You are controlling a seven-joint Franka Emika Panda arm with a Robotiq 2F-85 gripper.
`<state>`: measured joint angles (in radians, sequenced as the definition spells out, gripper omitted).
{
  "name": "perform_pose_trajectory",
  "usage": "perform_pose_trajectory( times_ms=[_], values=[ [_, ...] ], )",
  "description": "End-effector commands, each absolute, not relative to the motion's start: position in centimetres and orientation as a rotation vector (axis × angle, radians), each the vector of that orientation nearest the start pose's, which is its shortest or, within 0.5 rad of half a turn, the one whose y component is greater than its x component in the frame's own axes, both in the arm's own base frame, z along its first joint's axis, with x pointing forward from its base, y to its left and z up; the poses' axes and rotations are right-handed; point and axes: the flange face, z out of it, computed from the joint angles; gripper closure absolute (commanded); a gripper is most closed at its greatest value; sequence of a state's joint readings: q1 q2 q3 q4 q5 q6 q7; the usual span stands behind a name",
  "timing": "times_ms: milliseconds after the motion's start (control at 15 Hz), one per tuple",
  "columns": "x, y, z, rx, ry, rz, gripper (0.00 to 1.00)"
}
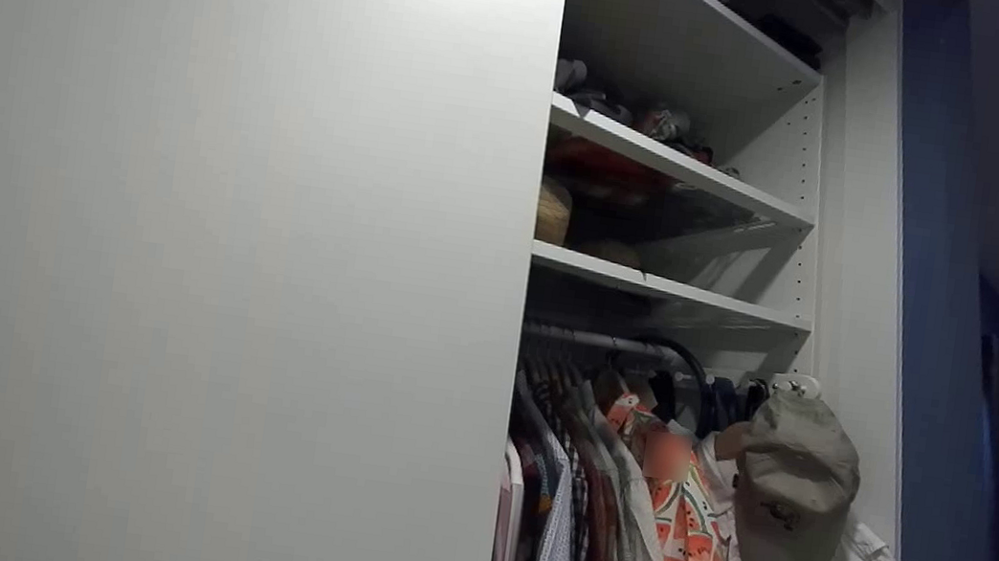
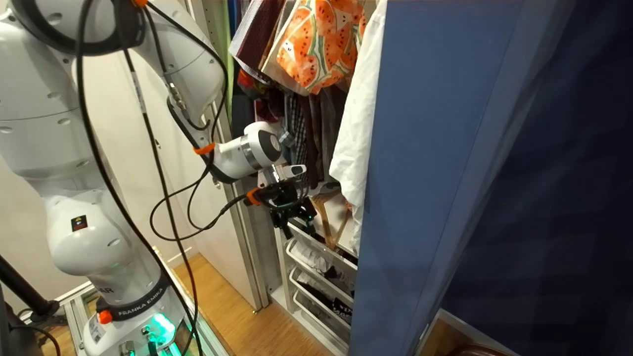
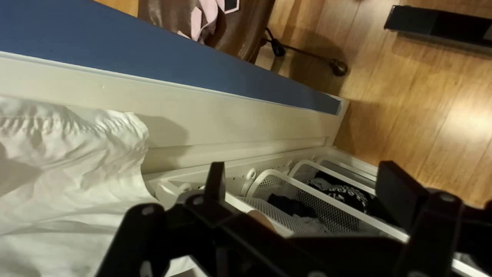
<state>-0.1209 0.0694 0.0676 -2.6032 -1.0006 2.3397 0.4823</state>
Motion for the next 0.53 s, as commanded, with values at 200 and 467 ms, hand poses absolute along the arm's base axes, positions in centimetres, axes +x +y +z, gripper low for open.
perform_pose_trajectory(
  times_ms=[200, 467],
  values=[
    [41.3, -1.4, 15.3, 2.27, 0.282, -0.072, 0.0],
    [41.1, -1.1, 15.0, 2.315, 0.281, -0.086, 0.0]
  ],
)
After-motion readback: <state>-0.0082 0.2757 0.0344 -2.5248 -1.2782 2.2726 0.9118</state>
